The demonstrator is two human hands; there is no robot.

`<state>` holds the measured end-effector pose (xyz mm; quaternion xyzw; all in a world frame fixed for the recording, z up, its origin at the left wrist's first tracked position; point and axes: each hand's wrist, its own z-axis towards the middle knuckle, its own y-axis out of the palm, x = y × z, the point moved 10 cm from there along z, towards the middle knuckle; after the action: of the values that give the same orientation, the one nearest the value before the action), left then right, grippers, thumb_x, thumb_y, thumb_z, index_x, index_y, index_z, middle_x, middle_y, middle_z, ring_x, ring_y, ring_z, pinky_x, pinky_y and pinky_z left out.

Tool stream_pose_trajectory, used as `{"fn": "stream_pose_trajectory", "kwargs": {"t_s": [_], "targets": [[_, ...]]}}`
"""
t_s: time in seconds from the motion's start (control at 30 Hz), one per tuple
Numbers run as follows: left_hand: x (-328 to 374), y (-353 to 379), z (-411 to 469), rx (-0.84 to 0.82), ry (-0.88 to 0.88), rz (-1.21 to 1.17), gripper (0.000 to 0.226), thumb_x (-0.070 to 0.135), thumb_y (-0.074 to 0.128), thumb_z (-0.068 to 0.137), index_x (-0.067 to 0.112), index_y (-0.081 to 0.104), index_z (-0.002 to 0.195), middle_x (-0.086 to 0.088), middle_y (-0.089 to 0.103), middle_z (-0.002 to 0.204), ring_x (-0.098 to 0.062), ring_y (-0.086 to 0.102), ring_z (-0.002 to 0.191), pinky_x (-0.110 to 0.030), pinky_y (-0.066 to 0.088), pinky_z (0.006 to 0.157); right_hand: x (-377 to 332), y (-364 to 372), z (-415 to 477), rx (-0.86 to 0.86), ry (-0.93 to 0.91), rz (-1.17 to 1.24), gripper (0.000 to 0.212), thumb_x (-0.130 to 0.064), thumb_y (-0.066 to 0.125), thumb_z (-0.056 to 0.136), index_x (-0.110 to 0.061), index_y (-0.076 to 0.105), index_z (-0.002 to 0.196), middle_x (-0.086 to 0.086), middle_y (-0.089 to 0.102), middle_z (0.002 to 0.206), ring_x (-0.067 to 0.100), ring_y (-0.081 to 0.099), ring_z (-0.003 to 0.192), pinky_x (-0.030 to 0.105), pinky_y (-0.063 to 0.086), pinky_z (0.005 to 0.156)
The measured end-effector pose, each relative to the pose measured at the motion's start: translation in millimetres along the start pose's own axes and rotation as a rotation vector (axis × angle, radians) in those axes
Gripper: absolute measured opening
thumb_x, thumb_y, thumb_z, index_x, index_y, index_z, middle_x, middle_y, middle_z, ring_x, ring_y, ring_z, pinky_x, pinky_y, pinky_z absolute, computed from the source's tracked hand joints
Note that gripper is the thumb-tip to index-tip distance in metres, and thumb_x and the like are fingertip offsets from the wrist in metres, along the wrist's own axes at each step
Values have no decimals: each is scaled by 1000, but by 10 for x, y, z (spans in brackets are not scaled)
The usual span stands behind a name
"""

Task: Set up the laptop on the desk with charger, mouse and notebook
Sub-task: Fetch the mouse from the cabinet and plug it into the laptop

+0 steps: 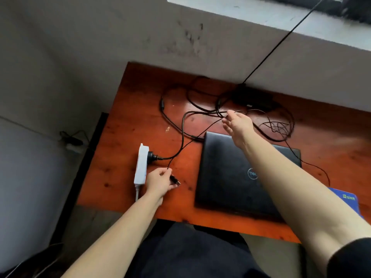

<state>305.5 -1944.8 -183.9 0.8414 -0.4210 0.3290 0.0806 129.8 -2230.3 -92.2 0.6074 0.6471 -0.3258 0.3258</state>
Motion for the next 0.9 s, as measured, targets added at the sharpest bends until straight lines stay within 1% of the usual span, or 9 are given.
{"fn": "stream_pose_trajectory", "kwargs": {"t_s": [0.13, 0.23, 0.33, 0.4, 0.47, 0.57, 0.73, 0.83, 0.9], "targets": [[-178, -56, -48, 117, -25, 1, 7, 24, 70, 92, 22, 76, 95, 7, 76, 82, -7, 73, 73, -22, 52, 60, 79, 103, 266, -30, -41, 39, 14, -2, 57, 99, -13, 55, 91, 6, 60, 86, 10, 66, 66, 19, 59, 67], [-275, 28, -33, 163, -59, -102, 5, 22, 71, 92, 21, 75, 94, 5, 76, 76, -10, 74, 76, -23, 53, 63, 288, 182, 451, -38, -12, 2, 17, 4, 60, 96, -12, 54, 91, 14, 61, 99, 14, 69, 73, 23, 61, 73], [-290, 223, 3, 160, -102, -262, 8, 17, 71, 92, 13, 67, 98, -6, 75, 81, -15, 76, 76, -22, 58, 61, 538, 223, 608, -30, 31, -80, 14, 2, 62, 95, -10, 56, 92, 17, 63, 100, 13, 70, 72, 21, 60, 64], [-239, 326, 11, 148, -69, -303, 11, 16, 71, 92, 10, 63, 97, -8, 76, 80, -17, 77, 77, -22, 59, 62, 645, 169, 664, -3, 38, -275, 7, -6, 65, 94, -6, 62, 101, 11, 68, 93, 7, 70, 63, 18, 54, 51], [-193, 360, 30, 172, -23, -244, 12, 18, 72, 91, 10, 63, 94, -2, 76, 72, -16, 76, 74, -21, 60, 62, 596, 104, 717, 30, -26, -533, 21, -20, 69, 92, -5, 70, 107, 4, 74, 86, 3, 71, 63, 20, 53, 48], [-103, 328, 38, 215, 63, -68, 16, 25, 75, 89, 12, 66, 89, 0, 75, 69, -12, 75, 67, -23, 61, 62, 385, 95, 630, 60, -194, -831, 31, -40, 70, 88, -15, 77, 104, 1, 77, 100, 17, 73, 95, 23, 52, 88], [68, 242, 13, 223, 192, 187, 30, 41, 74, 87, 18, 55, 89, -1, 70, 75, -10, 71, 58, -25, 59, 57, 512, 145, 104, -41, -377, -891, 39, -30, 60, 97, -10, 63, 130, 9, 57, 136, 18, 53, 124, 13, 31, 98], [302, 222, -76, 236, 465, 421, 28, 37, 72, 89, 22, 49, 89, 4, 59, 78, -9, 61, 67, -19, 49, 65, 705, -2, -267, -37, -553, -981, 41, -21, 54, 101, -7, 54, 139, 15, 40, 151, 27, 35, 141, 30, 25, 117], [482, 361, -193, 140, 726, 606, 21, 25, 70, 91, 20, 54, 104, 4, 58, 95, -6, 55, 80, -14, 45, 76, 871, -122, -483, -25, -659, -1111, 46, -21, 53, 102, -3, 49, 143, 23, 35, 155, 37, 28, 146, 43, 22, 122]]}}
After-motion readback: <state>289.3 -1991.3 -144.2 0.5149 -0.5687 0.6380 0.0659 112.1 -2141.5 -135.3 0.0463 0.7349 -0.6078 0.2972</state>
